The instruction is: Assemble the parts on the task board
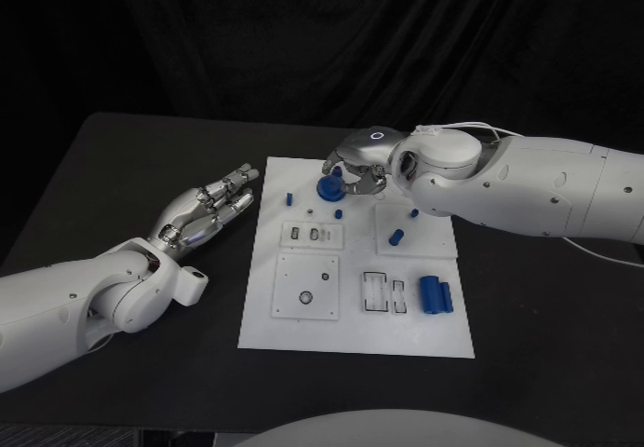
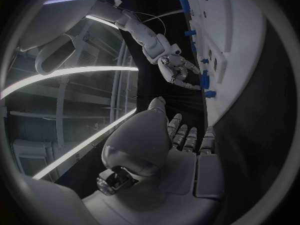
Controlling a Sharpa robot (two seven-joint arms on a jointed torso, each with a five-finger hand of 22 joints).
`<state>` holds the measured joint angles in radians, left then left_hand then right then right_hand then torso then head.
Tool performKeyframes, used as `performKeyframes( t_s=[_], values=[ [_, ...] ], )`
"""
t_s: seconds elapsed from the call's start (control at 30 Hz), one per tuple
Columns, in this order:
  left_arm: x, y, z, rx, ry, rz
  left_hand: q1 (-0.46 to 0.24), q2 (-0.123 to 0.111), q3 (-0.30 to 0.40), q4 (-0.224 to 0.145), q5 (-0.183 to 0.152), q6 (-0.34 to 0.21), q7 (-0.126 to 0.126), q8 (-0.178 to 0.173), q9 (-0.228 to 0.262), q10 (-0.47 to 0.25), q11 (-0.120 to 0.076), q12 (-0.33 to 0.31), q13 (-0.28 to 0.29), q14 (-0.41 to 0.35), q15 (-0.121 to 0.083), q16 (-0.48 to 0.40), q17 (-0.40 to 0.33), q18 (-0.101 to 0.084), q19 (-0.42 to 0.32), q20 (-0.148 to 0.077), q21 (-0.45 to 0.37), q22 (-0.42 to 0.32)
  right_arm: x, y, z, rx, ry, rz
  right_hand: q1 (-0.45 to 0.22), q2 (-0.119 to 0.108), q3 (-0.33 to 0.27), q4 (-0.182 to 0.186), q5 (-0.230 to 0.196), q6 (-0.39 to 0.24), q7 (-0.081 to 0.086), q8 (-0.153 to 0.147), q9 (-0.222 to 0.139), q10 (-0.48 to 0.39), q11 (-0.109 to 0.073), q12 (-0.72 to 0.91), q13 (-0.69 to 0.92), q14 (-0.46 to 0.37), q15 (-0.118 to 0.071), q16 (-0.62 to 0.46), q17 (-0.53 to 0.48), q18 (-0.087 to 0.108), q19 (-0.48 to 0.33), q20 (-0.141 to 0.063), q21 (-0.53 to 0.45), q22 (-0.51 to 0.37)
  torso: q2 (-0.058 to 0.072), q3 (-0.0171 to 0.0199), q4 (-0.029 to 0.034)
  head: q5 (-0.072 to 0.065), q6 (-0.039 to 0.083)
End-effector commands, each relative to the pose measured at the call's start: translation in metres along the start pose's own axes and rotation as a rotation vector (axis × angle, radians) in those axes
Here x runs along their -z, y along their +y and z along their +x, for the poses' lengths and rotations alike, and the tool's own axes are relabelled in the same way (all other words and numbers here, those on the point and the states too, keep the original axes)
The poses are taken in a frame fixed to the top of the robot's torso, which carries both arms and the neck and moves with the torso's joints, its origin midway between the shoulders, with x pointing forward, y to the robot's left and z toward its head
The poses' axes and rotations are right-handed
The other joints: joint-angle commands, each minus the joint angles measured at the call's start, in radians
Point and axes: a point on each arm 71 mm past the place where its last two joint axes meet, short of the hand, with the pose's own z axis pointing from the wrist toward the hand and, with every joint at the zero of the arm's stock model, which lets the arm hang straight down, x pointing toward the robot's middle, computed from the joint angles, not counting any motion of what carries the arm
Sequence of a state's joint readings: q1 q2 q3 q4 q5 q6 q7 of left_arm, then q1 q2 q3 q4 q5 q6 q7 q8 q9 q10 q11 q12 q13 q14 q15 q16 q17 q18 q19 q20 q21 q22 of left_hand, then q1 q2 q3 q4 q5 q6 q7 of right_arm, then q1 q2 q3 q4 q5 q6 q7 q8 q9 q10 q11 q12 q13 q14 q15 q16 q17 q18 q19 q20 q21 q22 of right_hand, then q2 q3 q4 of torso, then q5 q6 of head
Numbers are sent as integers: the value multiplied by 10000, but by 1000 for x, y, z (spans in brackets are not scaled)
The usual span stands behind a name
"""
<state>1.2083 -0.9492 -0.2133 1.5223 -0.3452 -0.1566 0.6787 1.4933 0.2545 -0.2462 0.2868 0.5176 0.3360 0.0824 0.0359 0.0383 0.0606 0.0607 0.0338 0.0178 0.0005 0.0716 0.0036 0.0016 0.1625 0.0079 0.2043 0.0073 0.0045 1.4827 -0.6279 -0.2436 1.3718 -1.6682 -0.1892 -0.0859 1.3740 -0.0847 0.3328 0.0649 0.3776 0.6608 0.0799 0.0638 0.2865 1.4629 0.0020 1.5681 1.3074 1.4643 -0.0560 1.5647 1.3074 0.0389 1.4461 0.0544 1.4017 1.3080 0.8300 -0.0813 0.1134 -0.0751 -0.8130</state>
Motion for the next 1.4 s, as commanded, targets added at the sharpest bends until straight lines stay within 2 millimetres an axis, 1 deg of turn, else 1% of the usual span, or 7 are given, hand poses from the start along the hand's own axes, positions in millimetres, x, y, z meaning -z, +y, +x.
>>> performKeyframes(
  t_s=[0.03,0.43,0.63,0.87,1.0,1.17,1.4],
  values=[
    [0,-9,1,72,118,1141,85,1,75,-6,32,17,17,42,8,25,69,-39,-17,-5,56,-36,-16,189,-5,81,12,16,0,-2,3,59,219,290,-84,-16,30,-51,-240,-561,-14,-75,-304,1079,-71,27,2634,990,-42,-66,2468,121,-72,-8,-100,1663,3,-5,0,-4,-5],
    [0,-9,0,59,102,1130,89,-1,79,-5,32,48,36,48,12,25,76,-39,-17,-5,58,-36,-16,189,-4,86,12,17,7,-7,-1,-42,-451,234,-219,32,-64,-27,-776,-715,1,-22,-540,1079,-65,27,2634,1007,-40,-40,2506,117,-56,-10,-120,1687,-1,-4,-4,33,-18],
    [2,-9,-1,13,37,1126,91,-2,82,-4,36,56,43,49,13,27,81,-38,-16,-5,59,-36,-16,189,-3,90,14,18,24,-16,-11,-152,-1540,162,-449,96,-241,175,-1037,599,63,282,-375,1079,-33,27,2634,1065,-30,61,2634,28,218,-1,193,1879,6,0,3,52,67],
    [2,-9,-1,-2,19,1148,91,-6,86,0,66,79,52,53,15,35,86,-33,-14,-5,56,-36,-16,190,-2,93,15,19,68,-36,-32,-168,-2094,553,-951,68,-759,758,-2113,1749,68,673,-145,1079,-36,27,2634,1065,-44,61,2634,-168,744,-16,916,2264,-27,6,-20,104,37],
    [2,-9,-1,-14,2,1141,89,-9,87,5,91,92,56,54,16,36,90,-32,-14,-5,55,-36,-16,190,-2,95,15,19,96,-52,-36,-210,-2067,1031,-1074,46,-925,953,-2221,1836,28,680,-54,1079,-67,27,2634,1065,-69,61,2634,-199,820,-38,1027,2324,-56,6,-68,135,16],
    [2,-9,-1,-17,-5,1145,84,-11,88,10,114,98,59,54,16,38,93,-31,-13,-5,54,-36,-16,191,-2,96,15,19,123,-68,-32,-265,-1891,1502,-1112,72,-976,1051,-2165,1883,-19,687,-3,1079,-93,27,2634,1065,-83,61,2634,-221,871,-50,1104,2363,-54,-4,-37,80,19],
    [2,-9,0,8,22,1153,70,-14,87,20,153,96,62,52,14,40,96,-29,-13,-5,53,-36,-16,191,-1,98,16,19,164,-88,-8,-586,-1564,2407,-1118,13,-1077,1187,-2163,1697,-40,548,6,1079,-121,27,2634,1065,-111,61,2634,-222,876,-76,1109,2372,-62,-9,-59,60,32]
  ],
)
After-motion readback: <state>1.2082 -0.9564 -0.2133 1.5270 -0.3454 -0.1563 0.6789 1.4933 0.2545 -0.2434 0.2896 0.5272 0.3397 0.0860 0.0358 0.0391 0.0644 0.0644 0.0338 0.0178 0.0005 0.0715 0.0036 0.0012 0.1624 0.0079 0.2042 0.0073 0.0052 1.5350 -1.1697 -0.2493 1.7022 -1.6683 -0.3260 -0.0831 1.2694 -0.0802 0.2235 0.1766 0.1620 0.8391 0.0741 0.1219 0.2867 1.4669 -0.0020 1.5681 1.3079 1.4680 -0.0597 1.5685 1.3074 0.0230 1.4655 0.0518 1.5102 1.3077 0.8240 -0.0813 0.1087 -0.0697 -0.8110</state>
